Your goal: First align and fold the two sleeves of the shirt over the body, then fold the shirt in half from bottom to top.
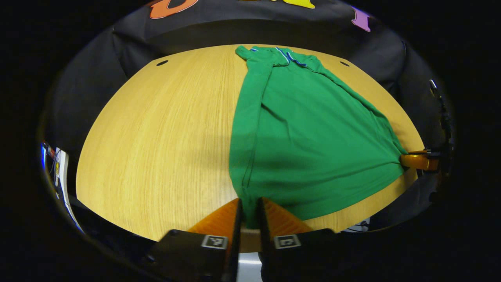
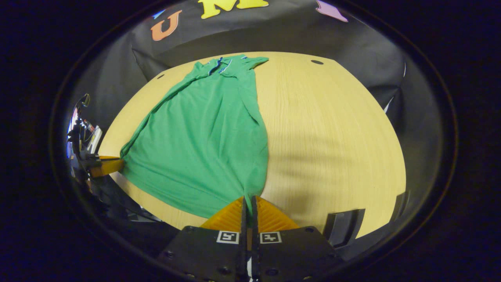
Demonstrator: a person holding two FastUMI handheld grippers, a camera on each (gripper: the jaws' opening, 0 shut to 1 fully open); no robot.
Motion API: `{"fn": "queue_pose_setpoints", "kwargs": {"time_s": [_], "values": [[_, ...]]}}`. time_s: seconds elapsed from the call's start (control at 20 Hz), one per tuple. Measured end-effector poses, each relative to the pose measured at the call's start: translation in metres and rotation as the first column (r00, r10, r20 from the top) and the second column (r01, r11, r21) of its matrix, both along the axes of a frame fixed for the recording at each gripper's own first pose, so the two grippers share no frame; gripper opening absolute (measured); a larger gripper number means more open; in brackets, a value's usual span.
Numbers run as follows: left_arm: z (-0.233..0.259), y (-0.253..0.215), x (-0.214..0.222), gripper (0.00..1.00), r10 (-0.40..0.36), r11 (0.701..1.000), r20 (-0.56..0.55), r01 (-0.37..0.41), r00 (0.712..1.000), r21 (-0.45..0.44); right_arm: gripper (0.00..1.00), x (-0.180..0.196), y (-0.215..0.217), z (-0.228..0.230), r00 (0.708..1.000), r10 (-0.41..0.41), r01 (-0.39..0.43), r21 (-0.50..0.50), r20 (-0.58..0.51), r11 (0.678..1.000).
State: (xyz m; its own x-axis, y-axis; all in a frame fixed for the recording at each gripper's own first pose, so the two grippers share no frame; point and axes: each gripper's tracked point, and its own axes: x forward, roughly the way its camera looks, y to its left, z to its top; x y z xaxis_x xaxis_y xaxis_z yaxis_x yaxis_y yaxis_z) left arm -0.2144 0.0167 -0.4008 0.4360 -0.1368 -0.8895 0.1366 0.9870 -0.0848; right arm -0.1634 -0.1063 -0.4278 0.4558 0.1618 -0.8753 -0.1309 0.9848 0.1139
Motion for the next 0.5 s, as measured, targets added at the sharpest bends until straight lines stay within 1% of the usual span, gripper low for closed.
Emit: {"fn": "queue_pose_setpoints", "kwargs": {"time_s": [0.05, 0.1, 0.2, 0.5], "values": [[0.0, 0.0, 0.002, 0.15, 0.006, 1.0, -0.002, -0.006, 1.0, -0.001, 0.0, -0.001, 0.001, -0.001, 1.0, 0.003, -0.003, 0.002, -0.004, 1.0], [0.0, -0.003, 0.001, 0.08, 0.009, 1.0, -0.011, -0.01, 1.0, -0.018, 0.0, 0.0, 0.0, 0.0, 1.0, 0.011, -0.011, 0.001, -0.007, 1.0], [0.003, -0.008, -0.003, 0.07, 0.017, 0.999, -0.022, -0.018, 1.0, -0.048, 0.0, 0.002, -0.001, 0.004, 1.0, 0.016, -0.016, 0.006, 0.004, 1.0], [0.031, -0.009, 0.013, 0.06, 0.011, 0.997, 0.051, -0.007, 0.999, -0.083, 0.0, 0.014, -0.004, 0.034, 0.998, -0.004, -0.001, 0.072, 0.058, 0.997]]}}
